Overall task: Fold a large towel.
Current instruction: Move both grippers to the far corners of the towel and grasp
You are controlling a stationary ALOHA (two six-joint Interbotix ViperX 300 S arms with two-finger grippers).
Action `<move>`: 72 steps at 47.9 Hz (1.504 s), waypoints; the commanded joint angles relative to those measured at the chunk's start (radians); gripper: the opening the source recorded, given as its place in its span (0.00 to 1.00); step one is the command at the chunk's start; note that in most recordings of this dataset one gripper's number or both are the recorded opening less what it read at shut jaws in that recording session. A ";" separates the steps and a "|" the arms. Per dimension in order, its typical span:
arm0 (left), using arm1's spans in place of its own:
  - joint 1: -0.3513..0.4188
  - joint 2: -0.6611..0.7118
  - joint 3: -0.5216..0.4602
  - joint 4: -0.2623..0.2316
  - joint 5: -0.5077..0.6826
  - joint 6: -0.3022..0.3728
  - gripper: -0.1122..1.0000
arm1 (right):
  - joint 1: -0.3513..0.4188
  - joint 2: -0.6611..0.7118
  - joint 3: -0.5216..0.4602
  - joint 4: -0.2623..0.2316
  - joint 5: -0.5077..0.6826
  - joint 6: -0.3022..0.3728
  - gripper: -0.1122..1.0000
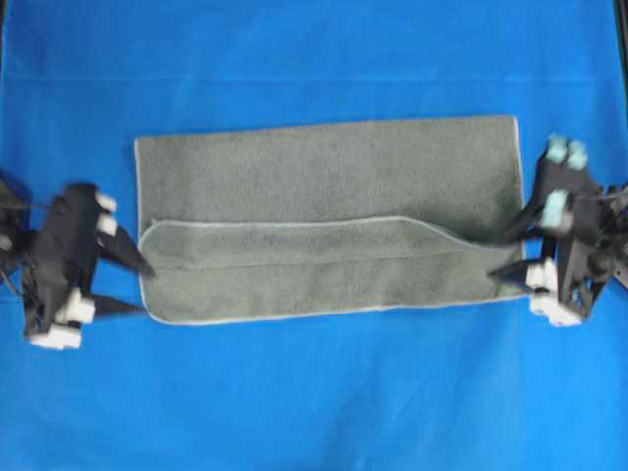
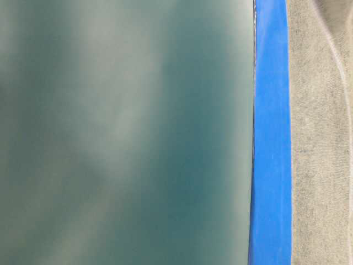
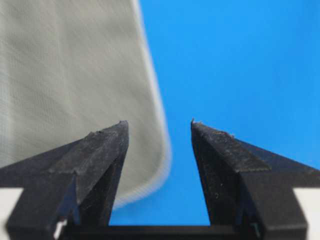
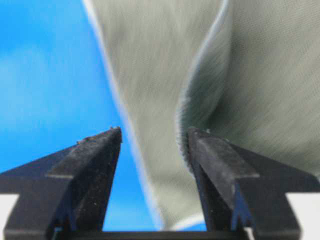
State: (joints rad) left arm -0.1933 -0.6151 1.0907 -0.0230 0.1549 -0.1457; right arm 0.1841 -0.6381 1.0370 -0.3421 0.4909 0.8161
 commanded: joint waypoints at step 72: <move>0.560 0.534 -0.081 -0.005 -0.052 0.350 0.13 | -0.660 0.534 -0.003 -0.362 -0.290 -0.012 0.17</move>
State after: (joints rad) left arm 0.3774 -0.0752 1.0216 -0.0261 0.0844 0.2117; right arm -0.4725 -0.1074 1.0247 -0.7010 0.2531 0.7977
